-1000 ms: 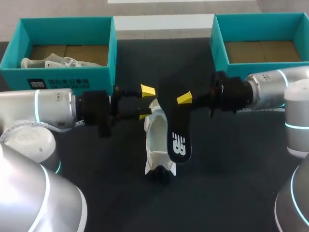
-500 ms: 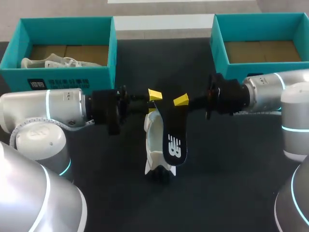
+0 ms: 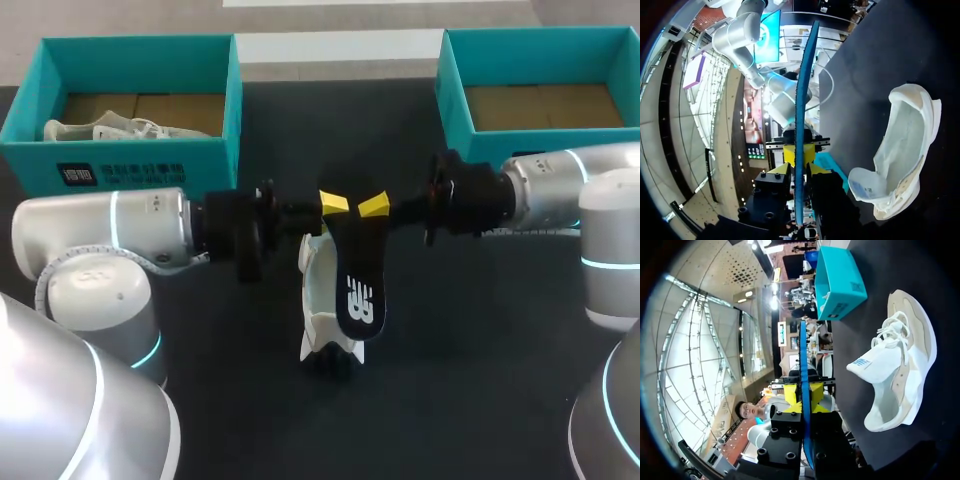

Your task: Take the shoe out of the shoebox, open the shoe tongue, remove and reinsert the insole, then place the shoe into the shoebox

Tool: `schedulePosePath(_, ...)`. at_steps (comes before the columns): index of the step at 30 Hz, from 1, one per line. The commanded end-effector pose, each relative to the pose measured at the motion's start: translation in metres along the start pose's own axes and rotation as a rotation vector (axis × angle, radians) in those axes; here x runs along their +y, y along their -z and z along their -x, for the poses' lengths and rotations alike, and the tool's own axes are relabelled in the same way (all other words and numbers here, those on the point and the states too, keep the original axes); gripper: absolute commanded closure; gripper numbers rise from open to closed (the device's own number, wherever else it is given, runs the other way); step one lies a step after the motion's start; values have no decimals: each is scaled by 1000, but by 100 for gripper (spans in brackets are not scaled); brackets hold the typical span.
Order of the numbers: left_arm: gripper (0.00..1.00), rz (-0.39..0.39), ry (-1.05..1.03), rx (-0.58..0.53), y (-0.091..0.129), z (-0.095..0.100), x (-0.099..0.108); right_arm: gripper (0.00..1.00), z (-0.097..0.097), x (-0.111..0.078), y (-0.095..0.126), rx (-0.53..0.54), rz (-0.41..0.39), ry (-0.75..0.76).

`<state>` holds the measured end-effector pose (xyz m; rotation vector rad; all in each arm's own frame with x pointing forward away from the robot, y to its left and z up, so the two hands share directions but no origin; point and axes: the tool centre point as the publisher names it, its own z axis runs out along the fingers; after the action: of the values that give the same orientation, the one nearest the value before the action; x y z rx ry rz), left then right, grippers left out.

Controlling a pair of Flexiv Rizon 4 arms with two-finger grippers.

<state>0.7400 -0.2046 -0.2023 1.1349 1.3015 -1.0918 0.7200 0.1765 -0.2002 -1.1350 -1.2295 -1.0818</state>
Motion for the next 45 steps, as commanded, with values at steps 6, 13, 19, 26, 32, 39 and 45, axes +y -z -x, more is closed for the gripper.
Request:
schedulePosePath(6, 85, 4, 9, -7, -5, -3, -5, 100, 1, 0, -2, 1, 1, 4)
schedulePosePath(13, 98, 5, 18, -6, -5, -5, -7, 100, 1, 1, -3, 0, 0, 6)
schedulePosePath(19, 100, 5, 30, -13, -8, -6, -8, 100, 1, 0, -5, 2, 1, 7)
schedulePosePath(26, 100, -38, 112, -7, 3, -6, -10, 0, 2, -14, 8, -34, 65, 24)
schedulePosePath(32, 100, -70, 242, 11, 21, -2, -13, 0, 0, -20, 25, -92, 98, 64)
schedulePosePath(39, 100, -147, 454, 14, 36, 2, -23, 0, -4, -21, 40, -171, 129, 235)
schedulePosePath(45, 100, -220, 623, -12, 50, 10, -33, 0, -5, -20, 41, -295, 115, 474)
